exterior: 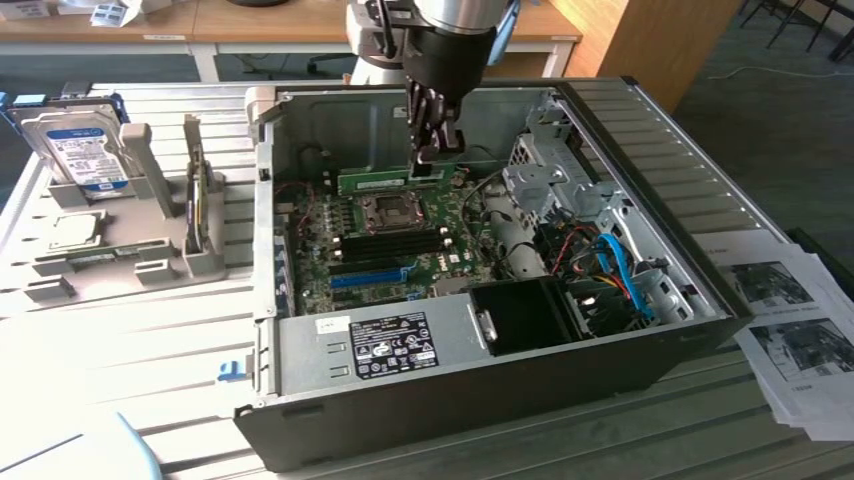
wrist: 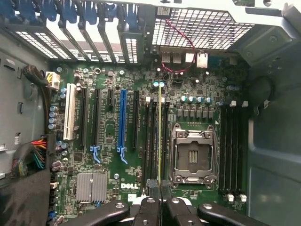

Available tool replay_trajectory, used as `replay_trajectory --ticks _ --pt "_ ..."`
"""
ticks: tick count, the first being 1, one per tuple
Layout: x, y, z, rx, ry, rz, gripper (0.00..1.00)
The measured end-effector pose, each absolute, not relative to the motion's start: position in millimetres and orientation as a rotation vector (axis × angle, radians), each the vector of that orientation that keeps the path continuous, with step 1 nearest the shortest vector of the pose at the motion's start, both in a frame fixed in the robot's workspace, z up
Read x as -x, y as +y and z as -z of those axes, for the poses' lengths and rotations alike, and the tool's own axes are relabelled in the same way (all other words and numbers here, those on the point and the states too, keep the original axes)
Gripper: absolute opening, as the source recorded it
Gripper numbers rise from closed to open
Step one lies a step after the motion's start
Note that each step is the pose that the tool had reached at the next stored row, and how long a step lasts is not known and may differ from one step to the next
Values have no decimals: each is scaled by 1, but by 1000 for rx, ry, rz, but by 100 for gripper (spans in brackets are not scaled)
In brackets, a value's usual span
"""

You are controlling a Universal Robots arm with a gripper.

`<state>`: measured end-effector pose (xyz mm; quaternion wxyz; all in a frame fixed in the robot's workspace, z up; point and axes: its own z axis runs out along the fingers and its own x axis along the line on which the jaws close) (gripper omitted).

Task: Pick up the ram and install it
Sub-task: 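Insert the ram into the slot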

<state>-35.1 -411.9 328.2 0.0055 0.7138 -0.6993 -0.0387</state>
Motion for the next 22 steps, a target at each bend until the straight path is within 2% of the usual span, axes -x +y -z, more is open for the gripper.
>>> replay_trajectory --ticks 22 --pt "35 -413 -308 -2226 -2199 121 11"
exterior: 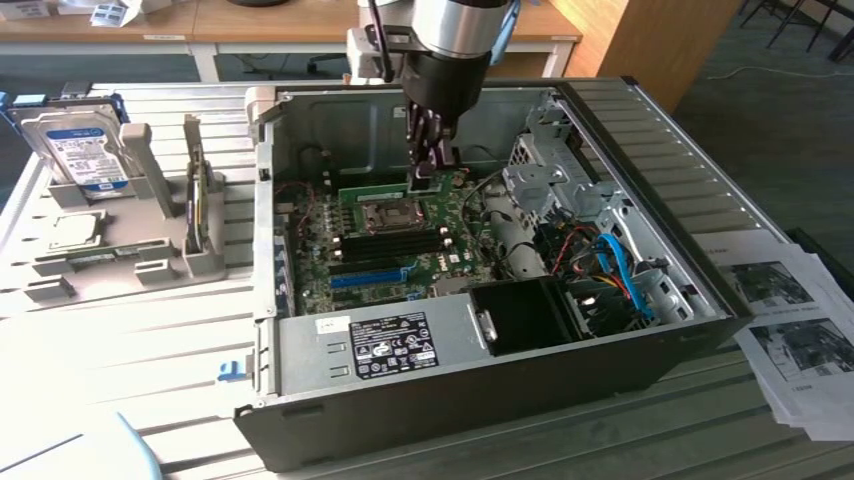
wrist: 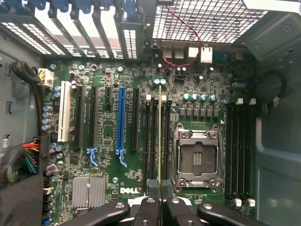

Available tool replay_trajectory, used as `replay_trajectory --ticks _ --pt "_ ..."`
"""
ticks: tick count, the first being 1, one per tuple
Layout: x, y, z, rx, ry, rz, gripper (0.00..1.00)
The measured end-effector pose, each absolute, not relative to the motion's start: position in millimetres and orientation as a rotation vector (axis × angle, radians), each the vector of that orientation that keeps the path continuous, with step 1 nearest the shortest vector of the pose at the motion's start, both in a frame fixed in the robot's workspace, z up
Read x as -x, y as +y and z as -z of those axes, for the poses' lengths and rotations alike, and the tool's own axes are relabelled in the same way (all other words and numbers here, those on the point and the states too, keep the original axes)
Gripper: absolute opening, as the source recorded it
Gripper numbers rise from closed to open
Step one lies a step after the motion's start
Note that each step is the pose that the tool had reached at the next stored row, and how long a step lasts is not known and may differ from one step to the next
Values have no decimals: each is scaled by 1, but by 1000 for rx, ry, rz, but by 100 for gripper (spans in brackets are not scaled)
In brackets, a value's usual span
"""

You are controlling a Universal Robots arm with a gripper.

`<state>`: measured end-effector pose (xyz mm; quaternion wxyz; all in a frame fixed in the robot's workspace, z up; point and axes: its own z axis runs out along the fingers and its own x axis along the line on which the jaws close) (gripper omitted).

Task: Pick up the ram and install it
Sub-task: 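Insert the ram into the slot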

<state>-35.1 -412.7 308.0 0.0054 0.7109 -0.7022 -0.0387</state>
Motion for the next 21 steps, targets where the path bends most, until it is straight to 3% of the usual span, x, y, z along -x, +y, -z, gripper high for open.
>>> replay_trajectory --ticks 21 --pt "35 -414 -290 -2218 -2207 121 11"
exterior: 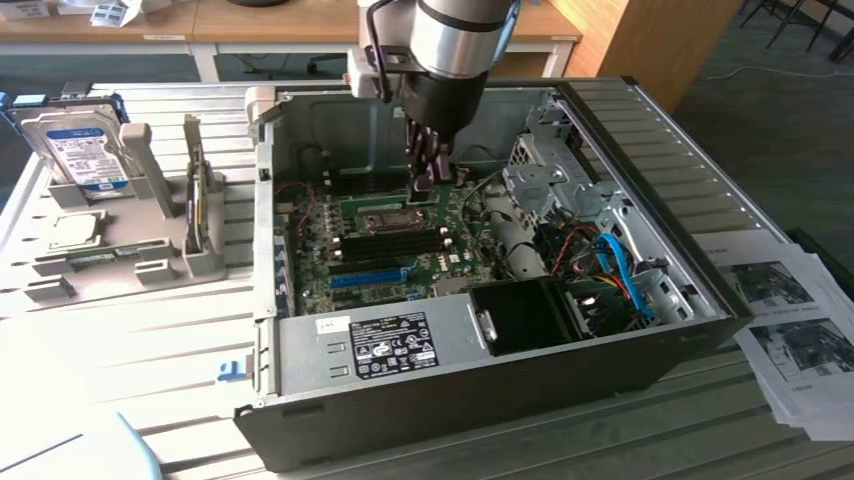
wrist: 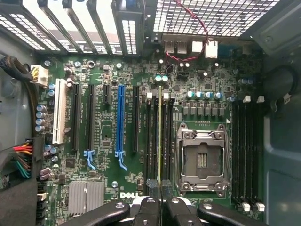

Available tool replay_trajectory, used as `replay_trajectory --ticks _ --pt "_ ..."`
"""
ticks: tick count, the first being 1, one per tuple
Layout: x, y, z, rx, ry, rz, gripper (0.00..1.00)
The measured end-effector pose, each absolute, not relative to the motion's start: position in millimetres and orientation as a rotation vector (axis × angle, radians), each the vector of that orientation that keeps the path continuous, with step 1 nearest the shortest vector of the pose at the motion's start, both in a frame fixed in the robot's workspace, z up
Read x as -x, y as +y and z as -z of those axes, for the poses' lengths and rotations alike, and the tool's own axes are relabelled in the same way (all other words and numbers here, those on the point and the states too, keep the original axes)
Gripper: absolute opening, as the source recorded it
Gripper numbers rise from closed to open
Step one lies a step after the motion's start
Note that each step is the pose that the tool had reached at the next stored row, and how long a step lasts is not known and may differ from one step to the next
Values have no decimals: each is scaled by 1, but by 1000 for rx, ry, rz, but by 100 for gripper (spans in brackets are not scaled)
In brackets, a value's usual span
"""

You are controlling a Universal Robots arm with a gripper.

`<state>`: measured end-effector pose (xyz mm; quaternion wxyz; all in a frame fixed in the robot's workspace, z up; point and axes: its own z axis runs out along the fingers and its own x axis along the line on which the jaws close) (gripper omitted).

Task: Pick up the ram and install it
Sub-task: 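Insert the ram into the slot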

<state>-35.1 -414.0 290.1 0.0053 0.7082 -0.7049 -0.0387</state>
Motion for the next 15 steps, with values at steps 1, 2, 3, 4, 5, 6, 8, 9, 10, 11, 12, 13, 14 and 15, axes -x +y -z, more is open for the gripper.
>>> replay_trajectory --ticks 1,2,3,4,5,6,8,9,10,11,12,13,14,15 --pt "35 -414 -289 -2217 -2208 121 11" --pt "35 -414 -288 -2217 -2208 121 11" --pt "35 -414 -287 -2217 -2208 121 11" --pt "35 -414 -286 -2216 -2209 121 11" --pt "35 -414 -285 -2216 -2209 121 11" --pt "35 -414 -284 -2215 -2210 121 11" --pt "35 -415 -282 -2214 -2211 121 11" --pt "35 -415 -281 -2214 -2211 121 11" --pt "35 -415 -279 -2213 -2212 121 11" --pt "35 -415 -278 -2213 -2212 121 11" --pt "35 -415 -277 -2212 -2213 121 11" --pt "35 -415 -276 -2211 -2214 121 11" --pt "35 -415 -275 -2211 -2214 121 11" --pt "35 -415 -273 -2210 -2215 121 11"
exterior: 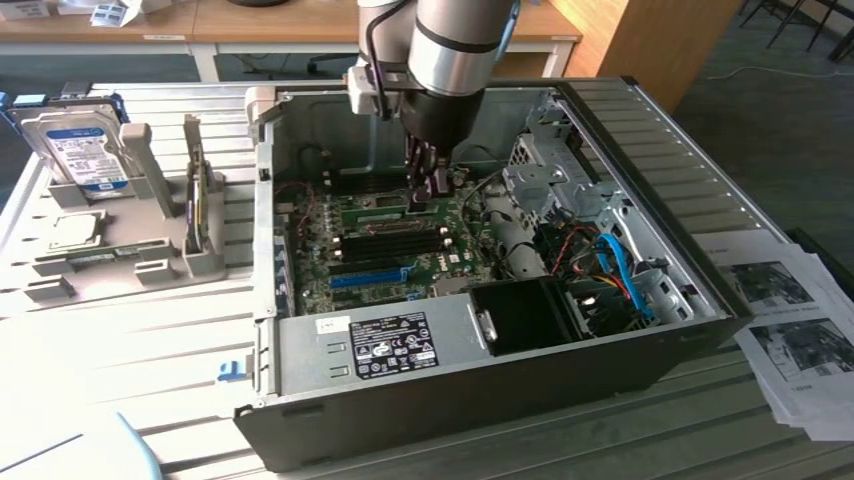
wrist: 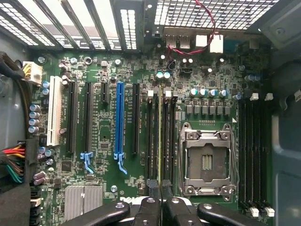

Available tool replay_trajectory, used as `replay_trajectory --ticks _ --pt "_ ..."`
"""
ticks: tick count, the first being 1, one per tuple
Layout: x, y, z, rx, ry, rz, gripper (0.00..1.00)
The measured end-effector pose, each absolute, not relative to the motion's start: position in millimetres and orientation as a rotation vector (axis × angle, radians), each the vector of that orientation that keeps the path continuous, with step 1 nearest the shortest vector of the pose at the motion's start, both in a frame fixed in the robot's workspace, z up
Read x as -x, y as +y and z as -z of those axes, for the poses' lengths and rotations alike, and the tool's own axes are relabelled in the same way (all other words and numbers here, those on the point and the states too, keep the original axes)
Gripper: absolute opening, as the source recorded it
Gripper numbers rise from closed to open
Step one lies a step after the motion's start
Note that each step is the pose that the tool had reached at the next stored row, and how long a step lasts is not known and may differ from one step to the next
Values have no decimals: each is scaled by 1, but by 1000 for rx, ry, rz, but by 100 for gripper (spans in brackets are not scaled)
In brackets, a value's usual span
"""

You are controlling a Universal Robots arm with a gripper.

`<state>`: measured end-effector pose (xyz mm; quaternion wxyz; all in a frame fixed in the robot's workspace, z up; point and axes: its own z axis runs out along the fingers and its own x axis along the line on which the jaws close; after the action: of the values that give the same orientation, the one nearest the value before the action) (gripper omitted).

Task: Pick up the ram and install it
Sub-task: 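Insert the ram into the slot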

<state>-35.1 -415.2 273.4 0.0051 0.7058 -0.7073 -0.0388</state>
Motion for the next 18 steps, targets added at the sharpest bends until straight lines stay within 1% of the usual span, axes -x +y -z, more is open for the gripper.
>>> replay_trajectory --ticks 18 --pt "35 -416 -257 -2206 -2220 121 11"
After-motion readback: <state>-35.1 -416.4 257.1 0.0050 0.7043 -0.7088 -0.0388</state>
